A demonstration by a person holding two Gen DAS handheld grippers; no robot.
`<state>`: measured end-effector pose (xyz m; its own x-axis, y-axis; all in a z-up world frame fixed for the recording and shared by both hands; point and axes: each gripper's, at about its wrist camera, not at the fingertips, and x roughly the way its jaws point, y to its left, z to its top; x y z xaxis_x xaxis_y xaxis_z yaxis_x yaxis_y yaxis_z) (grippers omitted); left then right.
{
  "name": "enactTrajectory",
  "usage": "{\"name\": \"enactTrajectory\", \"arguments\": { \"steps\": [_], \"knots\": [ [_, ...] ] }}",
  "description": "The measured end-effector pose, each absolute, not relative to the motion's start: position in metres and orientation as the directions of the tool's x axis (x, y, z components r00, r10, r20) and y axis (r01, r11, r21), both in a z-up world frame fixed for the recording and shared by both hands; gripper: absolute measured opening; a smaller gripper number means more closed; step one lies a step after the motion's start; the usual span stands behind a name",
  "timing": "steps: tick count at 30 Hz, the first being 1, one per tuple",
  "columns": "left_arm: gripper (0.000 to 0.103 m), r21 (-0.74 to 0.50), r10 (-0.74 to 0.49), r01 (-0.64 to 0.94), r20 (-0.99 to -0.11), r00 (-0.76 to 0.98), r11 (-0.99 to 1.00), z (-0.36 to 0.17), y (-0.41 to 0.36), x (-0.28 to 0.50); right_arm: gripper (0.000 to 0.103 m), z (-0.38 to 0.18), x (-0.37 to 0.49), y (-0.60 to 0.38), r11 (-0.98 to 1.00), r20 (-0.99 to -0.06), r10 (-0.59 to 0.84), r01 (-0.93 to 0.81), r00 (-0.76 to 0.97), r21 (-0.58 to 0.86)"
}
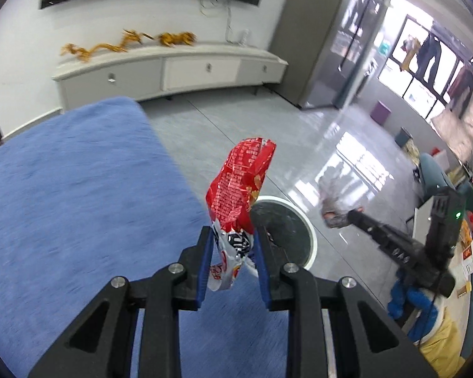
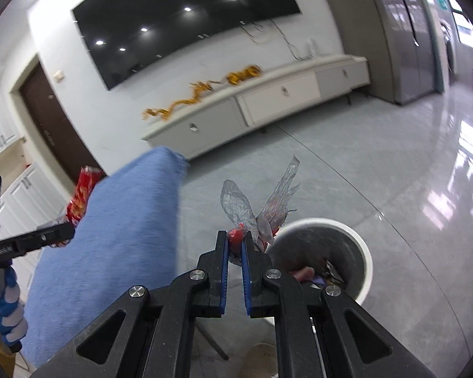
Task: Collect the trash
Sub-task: 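Carry the red chip bag and clear wrapper over the trash bin, then open both grippers to drop the red bag and clear wrapper into the bin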
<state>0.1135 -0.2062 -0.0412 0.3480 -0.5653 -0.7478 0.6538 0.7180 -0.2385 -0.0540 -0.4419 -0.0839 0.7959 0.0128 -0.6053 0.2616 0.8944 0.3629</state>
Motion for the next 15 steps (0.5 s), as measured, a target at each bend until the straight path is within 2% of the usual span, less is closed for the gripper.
{"name": "enactTrajectory", "arguments": {
  "steps": [13, 15],
  "knots": [
    [0.026, -0.342, -0.593, 0.72, -0.796, 0.119, 0.604, -0.11, -0.353, 0.145, 0.011, -0.172, -0.022, -0.508, 0.838, -0.731, 0.007, 0.395, 0.682, 0.377],
    [0.039, -0.365, -0.597, 0.713, -0.797, 0.093, 0.598, -0.117, -0.363, 0.148, 0.011, -0.182, -0.018, -0.514, 0.829, -0.751, 0.002, 0.419, 0.66, 0.37]
  ]
}}
